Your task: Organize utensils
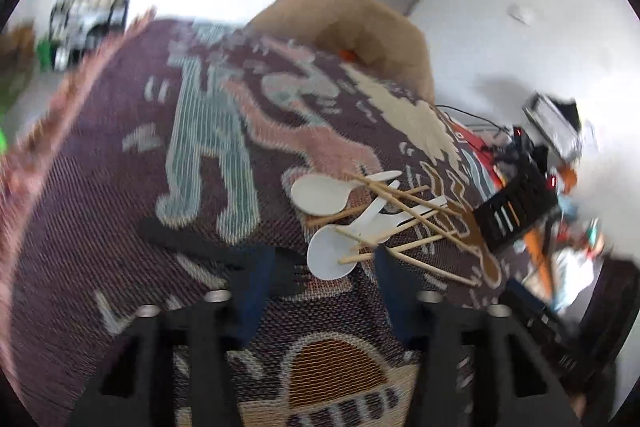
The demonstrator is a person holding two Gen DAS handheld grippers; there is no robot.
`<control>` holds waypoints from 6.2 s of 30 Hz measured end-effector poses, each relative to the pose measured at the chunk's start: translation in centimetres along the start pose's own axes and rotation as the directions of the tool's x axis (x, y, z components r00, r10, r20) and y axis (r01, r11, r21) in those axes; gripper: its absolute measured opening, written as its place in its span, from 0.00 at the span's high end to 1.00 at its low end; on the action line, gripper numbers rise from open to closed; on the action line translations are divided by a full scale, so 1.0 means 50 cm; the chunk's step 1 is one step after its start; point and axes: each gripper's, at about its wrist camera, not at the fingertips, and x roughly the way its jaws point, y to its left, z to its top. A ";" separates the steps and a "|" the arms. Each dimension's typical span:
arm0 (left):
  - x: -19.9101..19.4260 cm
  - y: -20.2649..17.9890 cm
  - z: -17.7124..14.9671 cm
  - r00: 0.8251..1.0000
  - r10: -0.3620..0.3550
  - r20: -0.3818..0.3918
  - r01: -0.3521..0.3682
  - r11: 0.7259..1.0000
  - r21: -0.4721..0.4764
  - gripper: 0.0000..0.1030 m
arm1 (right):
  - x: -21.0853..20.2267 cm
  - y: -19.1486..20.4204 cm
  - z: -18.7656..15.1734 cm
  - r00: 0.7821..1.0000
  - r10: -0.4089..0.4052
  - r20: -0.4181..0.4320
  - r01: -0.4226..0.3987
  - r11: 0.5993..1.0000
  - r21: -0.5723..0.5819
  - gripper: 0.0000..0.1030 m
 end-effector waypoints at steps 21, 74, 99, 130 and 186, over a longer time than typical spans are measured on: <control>0.025 0.035 -0.002 0.999 0.050 0.003 -0.048 0.981 -0.187 0.98 | 0.027 0.046 0.014 0.999 0.031 -0.021 -0.032 0.997 -0.064 0.25; -0.161 0.058 -0.004 0.973 0.096 0.208 -0.098 0.995 -0.003 0.98 | -0.022 0.170 0.180 0.987 0.157 0.019 -0.139 0.920 -0.367 0.94; -0.159 -0.190 0.033 0.974 0.010 0.224 -0.076 0.954 0.290 0.98 | -0.291 0.039 0.332 0.899 -0.053 0.434 0.175 0.953 -0.246 0.95; -0.121 -0.404 0.078 0.991 -0.009 0.130 -0.070 0.805 0.589 0.98 | -0.290 -0.125 0.220 0.872 -0.107 0.478 0.083 0.994 0.070 0.37; -0.027 -0.610 0.132 0.992 0.108 0.062 -0.119 0.680 0.723 0.17 | -0.233 -0.257 0.038 0.929 -0.066 0.363 -0.041 0.959 0.279 0.13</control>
